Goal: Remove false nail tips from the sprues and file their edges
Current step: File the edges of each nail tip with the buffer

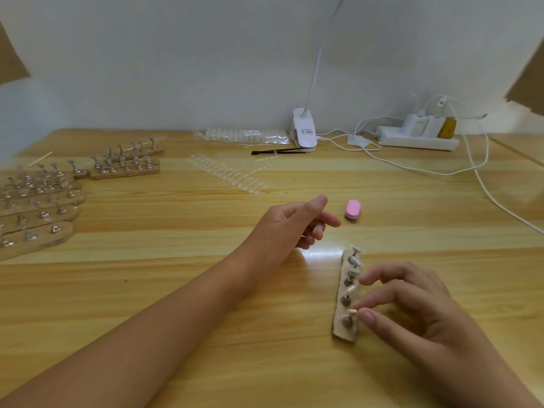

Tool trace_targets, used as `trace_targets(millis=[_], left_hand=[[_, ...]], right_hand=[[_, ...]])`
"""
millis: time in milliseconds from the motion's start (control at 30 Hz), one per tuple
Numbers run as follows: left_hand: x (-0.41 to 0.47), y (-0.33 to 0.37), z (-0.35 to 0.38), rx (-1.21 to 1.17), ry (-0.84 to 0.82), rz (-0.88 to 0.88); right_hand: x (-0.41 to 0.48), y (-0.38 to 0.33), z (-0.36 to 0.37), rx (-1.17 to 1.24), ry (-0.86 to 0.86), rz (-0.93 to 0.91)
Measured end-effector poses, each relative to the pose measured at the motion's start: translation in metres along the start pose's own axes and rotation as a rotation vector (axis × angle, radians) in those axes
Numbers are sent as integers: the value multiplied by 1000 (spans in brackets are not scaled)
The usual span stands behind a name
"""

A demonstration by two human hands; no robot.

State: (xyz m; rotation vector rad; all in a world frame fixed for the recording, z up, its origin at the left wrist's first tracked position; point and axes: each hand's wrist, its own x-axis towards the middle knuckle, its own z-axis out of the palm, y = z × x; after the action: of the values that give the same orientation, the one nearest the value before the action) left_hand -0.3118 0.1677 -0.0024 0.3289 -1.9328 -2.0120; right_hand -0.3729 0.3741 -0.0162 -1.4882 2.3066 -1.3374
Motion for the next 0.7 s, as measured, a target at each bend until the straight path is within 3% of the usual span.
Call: trace_targets(millis=[133, 300, 467, 567, 633, 700], left_hand=[[0, 0, 1, -9, 17, 3], [-1, 2, 1, -30, 49, 10], [-2, 5, -1, -18, 105, 32], [-1, 3, -3, -27, 143, 45], [1, 2, -3, -35, 173, 39], [4, 0, -3, -63, 208, 27]], right_hand=[[-2, 2, 0, -151, 22, 3], [3, -6, 12, -657, 40, -90], [2, 2, -15, -720, -15, -61], [-9, 18, -57, -732, -94, 127], [-21, 43, -88, -790, 15, 55], [-31, 56, -116, -791, -51, 101]])
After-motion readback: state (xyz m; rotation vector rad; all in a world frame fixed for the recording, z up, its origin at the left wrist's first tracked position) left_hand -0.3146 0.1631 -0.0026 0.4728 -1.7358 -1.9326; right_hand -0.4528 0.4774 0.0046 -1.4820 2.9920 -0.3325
